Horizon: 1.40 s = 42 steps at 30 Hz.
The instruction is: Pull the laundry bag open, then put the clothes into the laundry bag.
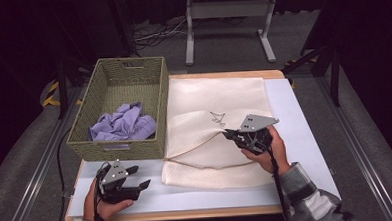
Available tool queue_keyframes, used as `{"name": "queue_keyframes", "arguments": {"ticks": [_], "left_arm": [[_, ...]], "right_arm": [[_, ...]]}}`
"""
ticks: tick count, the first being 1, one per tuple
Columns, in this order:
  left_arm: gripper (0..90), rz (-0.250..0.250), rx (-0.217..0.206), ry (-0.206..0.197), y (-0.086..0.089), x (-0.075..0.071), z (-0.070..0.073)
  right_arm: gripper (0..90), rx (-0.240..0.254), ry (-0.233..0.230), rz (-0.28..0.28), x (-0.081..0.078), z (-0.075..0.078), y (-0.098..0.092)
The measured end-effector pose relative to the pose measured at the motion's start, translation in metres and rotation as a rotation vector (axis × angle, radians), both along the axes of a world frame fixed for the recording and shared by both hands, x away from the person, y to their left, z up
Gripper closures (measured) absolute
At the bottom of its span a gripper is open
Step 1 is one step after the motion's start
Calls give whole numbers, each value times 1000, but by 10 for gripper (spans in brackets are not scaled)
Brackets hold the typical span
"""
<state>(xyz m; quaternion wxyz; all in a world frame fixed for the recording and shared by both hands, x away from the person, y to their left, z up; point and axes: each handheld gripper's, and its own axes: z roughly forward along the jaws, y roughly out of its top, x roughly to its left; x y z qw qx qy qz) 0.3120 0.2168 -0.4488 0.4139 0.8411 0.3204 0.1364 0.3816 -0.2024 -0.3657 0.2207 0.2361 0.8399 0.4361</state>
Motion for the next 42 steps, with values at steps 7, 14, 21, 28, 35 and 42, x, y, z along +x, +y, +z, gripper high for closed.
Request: {"name": "queue_keyframes", "arguments": {"ticks": [7, 14, 21, 28, 35, 42], "left_arm": [[333, 24, -23, -44, 8, -2, 10], [304, 79, -79, -161, 26, -5, 41], [205, 120, -112, -205, 40, -2, 63], [189, 107, -86, -203, 35, 20, 80], [142, 96, -55, -178, 28, 46, 98], [101, 90, -22, -168, 21, 67, 107]], "right_arm": [[881, 0, -9, -1, -2, 2, 0], [881, 12, -11, 3, -1, 7, 0], [881, 13, -13, 1, 0, 8, 0], [881, 7, -10, 5, 1, 9, 2], [881, 9, -7, 8, -2, 10, 3], [881, 16, 2, 17, -2, 10, 1]]}}
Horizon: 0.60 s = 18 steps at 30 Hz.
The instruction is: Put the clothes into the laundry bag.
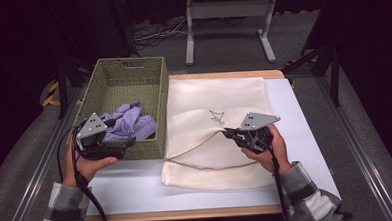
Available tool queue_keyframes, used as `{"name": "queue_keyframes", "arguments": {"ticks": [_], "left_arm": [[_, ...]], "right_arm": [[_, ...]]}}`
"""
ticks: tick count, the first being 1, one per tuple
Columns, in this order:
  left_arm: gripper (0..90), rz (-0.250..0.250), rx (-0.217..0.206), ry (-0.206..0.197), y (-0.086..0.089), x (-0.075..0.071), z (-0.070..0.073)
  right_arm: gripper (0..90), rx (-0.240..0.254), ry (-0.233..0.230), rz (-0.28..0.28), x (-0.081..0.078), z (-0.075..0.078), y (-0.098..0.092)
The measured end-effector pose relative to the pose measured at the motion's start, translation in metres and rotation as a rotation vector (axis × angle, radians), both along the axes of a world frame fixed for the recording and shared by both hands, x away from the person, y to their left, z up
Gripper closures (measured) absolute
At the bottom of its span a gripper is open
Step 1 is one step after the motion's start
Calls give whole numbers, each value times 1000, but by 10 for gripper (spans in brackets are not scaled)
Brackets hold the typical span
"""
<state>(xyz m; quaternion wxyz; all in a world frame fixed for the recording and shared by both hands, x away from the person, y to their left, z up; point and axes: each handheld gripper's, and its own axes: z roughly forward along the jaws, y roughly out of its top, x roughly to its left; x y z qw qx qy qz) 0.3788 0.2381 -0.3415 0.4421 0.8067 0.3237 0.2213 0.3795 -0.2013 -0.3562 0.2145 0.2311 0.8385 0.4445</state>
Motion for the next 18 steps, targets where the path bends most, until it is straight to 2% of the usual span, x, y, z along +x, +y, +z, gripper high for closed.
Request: {"name": "queue_keyframes", "arguments": {"ticks": [1, 3, 6, 7, 9, 15, 17, 18], "left_arm": [[100, 0, -1, 3, 0, 3, 1], [95, -1, 29, 18, -2, 13, 6], [109, 1, 43, 25, -3, 19, 9], [109, 4, 59, 23, -3, 23, 10], [130, -7, 58, 33, -3, 33, 13], [117, -14, 88, 69, -5, 59, 12], [117, -2, 125, 78, -8, 70, 12], [119, 1, 127, 83, -8, 72, 11]], "right_arm": [[881, 0, 1, 1, 0, 0, 0], [880, 3, 1, 0, 0, 0, -1], [880, 5, 9, 4, -1, 0, -1], [880, 5, 9, 4, -1, 0, -1], [880, 1, 12, 7, -1, -1, -2], [879, -4, 21, 12, -2, -3, -2], [879, -5, 27, 13, -2, -4, -1], [879, -10, 28, 16, -2, -5, -1]]}}
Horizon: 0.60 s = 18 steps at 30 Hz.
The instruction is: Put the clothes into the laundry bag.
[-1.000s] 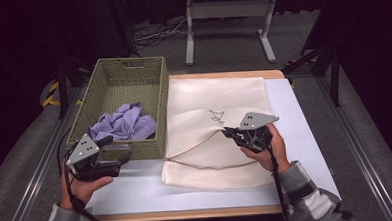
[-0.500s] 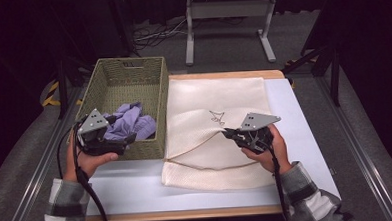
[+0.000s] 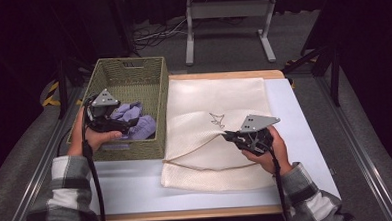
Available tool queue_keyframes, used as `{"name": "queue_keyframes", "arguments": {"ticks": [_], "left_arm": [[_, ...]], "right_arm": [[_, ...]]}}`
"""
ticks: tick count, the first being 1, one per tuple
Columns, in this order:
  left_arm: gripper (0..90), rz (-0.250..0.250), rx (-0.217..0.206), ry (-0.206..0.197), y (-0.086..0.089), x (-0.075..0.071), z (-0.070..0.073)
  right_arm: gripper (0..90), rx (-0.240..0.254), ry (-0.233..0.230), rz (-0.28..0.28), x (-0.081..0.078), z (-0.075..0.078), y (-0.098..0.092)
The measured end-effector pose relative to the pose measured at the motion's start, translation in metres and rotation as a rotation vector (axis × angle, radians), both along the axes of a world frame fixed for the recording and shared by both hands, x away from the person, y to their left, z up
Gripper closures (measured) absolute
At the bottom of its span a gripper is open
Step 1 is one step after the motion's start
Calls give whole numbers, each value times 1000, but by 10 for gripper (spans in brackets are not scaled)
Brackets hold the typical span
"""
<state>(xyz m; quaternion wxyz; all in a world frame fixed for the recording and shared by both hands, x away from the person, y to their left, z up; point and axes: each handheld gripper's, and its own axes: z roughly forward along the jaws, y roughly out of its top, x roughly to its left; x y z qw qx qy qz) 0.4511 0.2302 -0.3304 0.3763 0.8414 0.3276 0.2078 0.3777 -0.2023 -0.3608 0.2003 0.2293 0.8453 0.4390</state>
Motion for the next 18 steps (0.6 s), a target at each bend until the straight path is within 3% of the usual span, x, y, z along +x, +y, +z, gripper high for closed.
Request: {"name": "queue_keyframes", "arguments": {"ticks": [4, 6, 9, 13, 18], "left_arm": [[124, 11, 25, 10, 0, 12, -4], [134, 21, 26, 47, 3, 22, -10], [134, 22, 33, 48, 4, 27, -10], [129, 21, 107, 104, 2, 41, -20], [155, 12, 163, 162, 1, 51, -29]], "right_arm": [[879, -1, 5, 4, 0, -1, 0], [877, 1, 13, 7, 1, -2, 0], [877, 1, 17, 9, 1, -2, 0], [878, 4, 18, 10, 2, -2, 0], [878, 23, 4, 3, 4, 4, -1]]}}
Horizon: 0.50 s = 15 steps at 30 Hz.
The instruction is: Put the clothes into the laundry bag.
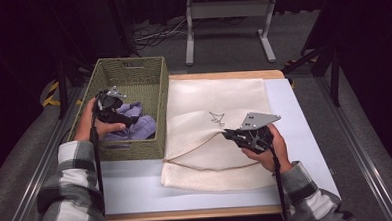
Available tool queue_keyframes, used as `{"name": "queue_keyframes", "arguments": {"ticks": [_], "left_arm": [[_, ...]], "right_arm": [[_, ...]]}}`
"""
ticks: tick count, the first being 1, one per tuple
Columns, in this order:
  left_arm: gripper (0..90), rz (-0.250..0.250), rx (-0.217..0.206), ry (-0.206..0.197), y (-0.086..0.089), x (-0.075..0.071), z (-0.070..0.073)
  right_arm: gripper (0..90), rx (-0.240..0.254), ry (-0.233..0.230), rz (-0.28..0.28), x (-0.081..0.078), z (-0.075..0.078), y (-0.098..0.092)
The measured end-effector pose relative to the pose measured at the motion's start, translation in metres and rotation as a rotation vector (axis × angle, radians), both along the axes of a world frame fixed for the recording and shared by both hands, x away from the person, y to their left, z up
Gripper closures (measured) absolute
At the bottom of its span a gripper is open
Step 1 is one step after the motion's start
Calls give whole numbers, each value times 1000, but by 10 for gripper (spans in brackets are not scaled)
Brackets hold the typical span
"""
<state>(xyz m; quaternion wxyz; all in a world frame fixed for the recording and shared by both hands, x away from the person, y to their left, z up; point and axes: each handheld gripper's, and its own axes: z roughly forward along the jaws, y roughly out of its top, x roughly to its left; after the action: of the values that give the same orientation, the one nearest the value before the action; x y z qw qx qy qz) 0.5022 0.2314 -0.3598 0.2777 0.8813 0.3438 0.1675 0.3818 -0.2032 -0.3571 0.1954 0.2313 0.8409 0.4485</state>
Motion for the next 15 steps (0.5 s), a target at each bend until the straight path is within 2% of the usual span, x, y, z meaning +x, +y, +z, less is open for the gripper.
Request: {"name": "queue_keyframes", "arguments": {"ticks": [4, 5, 6, 13, 15], "left_arm": [[161, -16, 60, 65, -3, 5, -7], [157, -16, 60, 65, -3, 5, -7], [157, -12, 82, 71, -5, 7, -9], [118, -9, 127, 154, -9, 14, -20], [121, -29, 159, 202, -12, 18, -25]], "right_arm": [[878, -1, 3, 7, 0, 0, 3], [878, -4, 2, 10, 0, 0, 3], [878, -4, 2, 10, 0, 0, 3], [878, -14, 13, 22, -1, -2, 4], [878, -21, 15, 30, -1, -3, 5]]}}
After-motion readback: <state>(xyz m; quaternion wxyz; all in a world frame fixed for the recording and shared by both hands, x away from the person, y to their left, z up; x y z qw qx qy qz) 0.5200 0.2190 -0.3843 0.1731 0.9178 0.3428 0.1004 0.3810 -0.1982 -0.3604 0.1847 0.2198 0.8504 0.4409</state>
